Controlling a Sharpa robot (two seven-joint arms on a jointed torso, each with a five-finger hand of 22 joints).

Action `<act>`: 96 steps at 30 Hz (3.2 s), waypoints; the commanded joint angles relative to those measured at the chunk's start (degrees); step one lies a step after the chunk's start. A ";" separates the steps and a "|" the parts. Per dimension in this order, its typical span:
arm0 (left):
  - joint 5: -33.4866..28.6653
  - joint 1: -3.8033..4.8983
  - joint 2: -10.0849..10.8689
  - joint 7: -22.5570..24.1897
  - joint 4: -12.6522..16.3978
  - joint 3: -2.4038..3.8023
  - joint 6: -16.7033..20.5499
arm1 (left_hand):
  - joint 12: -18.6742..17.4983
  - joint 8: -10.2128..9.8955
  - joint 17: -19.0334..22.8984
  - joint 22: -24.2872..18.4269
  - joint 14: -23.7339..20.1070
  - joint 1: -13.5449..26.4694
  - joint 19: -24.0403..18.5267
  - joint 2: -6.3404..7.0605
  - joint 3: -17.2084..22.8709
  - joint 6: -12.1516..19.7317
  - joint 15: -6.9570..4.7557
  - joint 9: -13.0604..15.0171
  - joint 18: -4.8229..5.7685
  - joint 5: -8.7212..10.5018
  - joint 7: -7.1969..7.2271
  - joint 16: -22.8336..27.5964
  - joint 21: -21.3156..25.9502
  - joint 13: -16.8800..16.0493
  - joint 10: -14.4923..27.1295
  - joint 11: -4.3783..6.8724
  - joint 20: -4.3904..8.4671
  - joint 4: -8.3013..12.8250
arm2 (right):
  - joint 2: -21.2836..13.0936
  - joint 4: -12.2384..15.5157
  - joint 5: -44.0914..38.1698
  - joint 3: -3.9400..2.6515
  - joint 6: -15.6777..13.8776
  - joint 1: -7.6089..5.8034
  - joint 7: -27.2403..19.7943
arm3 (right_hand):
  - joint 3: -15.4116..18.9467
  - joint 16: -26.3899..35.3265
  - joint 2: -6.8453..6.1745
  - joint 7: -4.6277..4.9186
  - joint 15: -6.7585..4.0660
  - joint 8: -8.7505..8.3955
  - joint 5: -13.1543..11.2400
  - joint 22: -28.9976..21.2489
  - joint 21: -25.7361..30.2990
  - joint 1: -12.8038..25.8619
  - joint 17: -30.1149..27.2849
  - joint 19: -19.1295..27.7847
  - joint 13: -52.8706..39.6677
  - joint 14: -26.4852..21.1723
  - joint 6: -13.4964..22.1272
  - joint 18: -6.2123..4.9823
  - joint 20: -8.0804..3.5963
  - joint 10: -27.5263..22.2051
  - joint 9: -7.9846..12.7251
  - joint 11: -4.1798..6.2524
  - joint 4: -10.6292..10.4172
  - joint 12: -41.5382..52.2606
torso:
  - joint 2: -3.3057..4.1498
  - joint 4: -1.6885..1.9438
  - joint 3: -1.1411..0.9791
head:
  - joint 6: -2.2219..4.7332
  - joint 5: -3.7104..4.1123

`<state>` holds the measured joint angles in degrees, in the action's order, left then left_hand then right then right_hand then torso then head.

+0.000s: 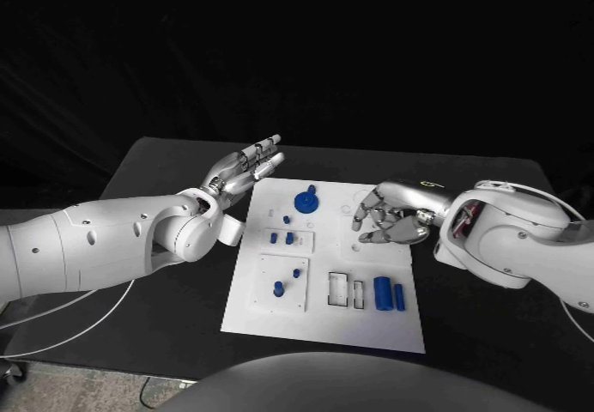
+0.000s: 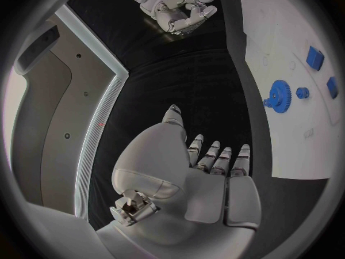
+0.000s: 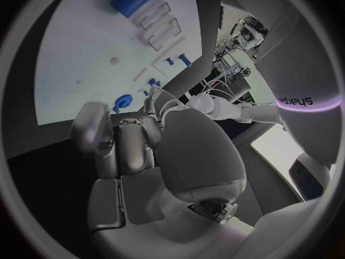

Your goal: Assemble the parts on the task board

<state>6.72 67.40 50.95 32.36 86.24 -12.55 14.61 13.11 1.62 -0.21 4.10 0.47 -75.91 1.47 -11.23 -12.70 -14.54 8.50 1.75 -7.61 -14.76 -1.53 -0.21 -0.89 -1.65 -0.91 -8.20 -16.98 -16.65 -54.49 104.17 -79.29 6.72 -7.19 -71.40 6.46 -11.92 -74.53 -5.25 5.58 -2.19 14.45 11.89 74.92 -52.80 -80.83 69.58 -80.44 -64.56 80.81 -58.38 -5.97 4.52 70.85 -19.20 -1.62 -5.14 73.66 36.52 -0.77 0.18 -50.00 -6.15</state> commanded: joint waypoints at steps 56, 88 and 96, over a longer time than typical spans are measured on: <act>-0.52 -0.59 0.35 -0.38 -0.23 0.03 -2.46 | 1.32 0.26 -0.24 0.29 0.52 -1.30 0.53 -1.14 -0.63 -0.58 0.84 0.13 -0.57 -1.11 -0.95 -0.67 -0.34 -0.21 -0.20 -1.22 0.00 -0.06 | -4.67 6.77 -4.29 0.57 9.75 6.55 28.01 | 6.48 -7.84 0.55 -4.94 -3.83 5.02 -6.22 12.01 -27.60 26.19 7.78 -6.79 -25.44 7.32 -5.38 3.66 -4.21 19.15 -21.94 4.70 -10.67 16.34 | -0.04 -0.07 -0.01 | 0.00 1.92; -0.50 -0.66 0.51 -0.98 -0.38 0.03 -3.18 | 1.64 0.26 -0.37 0.75 0.87 -1.64 0.93 -1.29 -0.97 -0.65 1.40 0.14 -0.41 -1.29 -1.07 -1.01 -0.55 -0.23 -0.32 -1.48 -0.01 -0.05 | -2.92 6.71 -7.44 0.56 7.79 8.79 28.66 | 7.04 -7.27 -1.49 -5.06 -4.05 2.16 -8.78 11.65 -26.66 24.57 6.25 -6.43 -25.44 7.09 -8.14 3.39 -4.29 19.15 -20.02 4.79 -11.16 16.34 | -0.02 -0.03 -0.01 | 0.00 1.83; -0.48 -0.67 0.59 -1.21 -0.30 0.03 -3.41 | 1.72 0.28 -0.39 0.81 0.93 -1.82 1.03 -1.34 -1.07 -0.77 1.53 0.16 -0.32 -1.53 -1.21 -1.09 -0.60 -0.23 -0.33 -1.57 -0.02 -0.04 | -2.11 5.70 -8.67 0.56 10.17 9.66 29.97 | 6.75 -6.96 -1.45 -4.99 -4.25 1.75 -8.32 11.50 -26.21 23.70 5.66 -6.30 -25.44 6.97 -7.85 3.28 -4.47 19.15 -20.14 4.75 -11.09 16.34 | 0.00 -0.04 0.00 | 0.00 1.70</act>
<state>6.31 66.73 51.56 31.00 85.79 -12.56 12.47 14.46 1.62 -0.51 4.82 1.30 -77.20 2.21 -12.52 -13.33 -15.37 9.73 1.82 -7.60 -16.09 -2.35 -1.10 -1.11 -1.81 -1.32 -9.45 -17.07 -16.65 -56.73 110.05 -86.17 7.25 1.35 -61.95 35.29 -5.07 -81.65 -6.80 0.55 -5.97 16.39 3.40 74.91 -79.32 -56.73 74.93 -84.02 -74.91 84.02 -65.99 -2.14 0.61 84.09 -39.28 3.02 -16.37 89.78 36.49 -0.81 0.16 -50.00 -4.34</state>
